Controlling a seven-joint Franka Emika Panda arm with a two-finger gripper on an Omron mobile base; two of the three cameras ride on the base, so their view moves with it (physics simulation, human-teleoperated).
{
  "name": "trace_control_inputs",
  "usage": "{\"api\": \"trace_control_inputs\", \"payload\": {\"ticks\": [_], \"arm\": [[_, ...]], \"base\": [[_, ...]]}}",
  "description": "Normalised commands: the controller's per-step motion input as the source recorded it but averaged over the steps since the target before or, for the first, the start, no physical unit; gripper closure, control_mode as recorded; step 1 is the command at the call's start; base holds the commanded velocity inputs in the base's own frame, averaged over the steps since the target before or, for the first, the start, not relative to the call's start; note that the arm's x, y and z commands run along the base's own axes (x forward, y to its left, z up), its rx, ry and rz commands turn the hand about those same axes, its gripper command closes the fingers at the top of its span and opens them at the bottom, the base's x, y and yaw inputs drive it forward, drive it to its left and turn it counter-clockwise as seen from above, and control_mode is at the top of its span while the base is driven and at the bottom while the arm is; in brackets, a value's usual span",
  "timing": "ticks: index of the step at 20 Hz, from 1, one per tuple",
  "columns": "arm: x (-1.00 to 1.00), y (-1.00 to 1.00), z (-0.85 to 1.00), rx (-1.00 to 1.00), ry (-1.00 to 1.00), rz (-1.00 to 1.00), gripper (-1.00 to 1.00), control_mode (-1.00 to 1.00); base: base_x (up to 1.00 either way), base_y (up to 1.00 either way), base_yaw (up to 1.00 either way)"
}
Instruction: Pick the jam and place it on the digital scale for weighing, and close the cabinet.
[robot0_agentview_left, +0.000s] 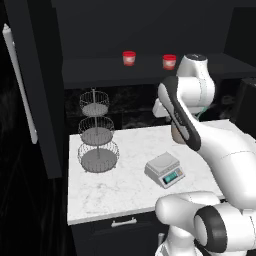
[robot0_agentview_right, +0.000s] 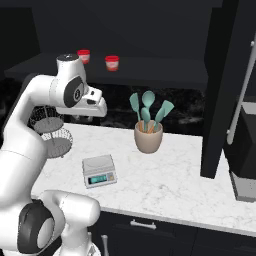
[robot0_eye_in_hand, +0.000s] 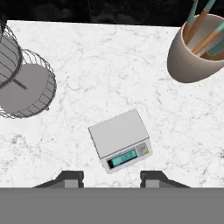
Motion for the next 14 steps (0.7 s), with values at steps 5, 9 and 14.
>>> {"api": "trace_control_inputs", "payload": {"ticks": [5, 9, 14], "arm": [[-0.47, 0.0, 0.01, 0.0, -0.09, 0.0, -1.0, -1.0], [-0.54, 0.0, 0.17, 0.0, -0.33, 0.0, -1.0, -1.0], [-0.35, 0.0, 0.44, 0.0, -0.47, 0.0, -1.0, -1.0]], "base": [[0.0, 0.0, 0.0], [0.0, 0.0, 0.0], [0.0, 0.0, 0.0]]}}
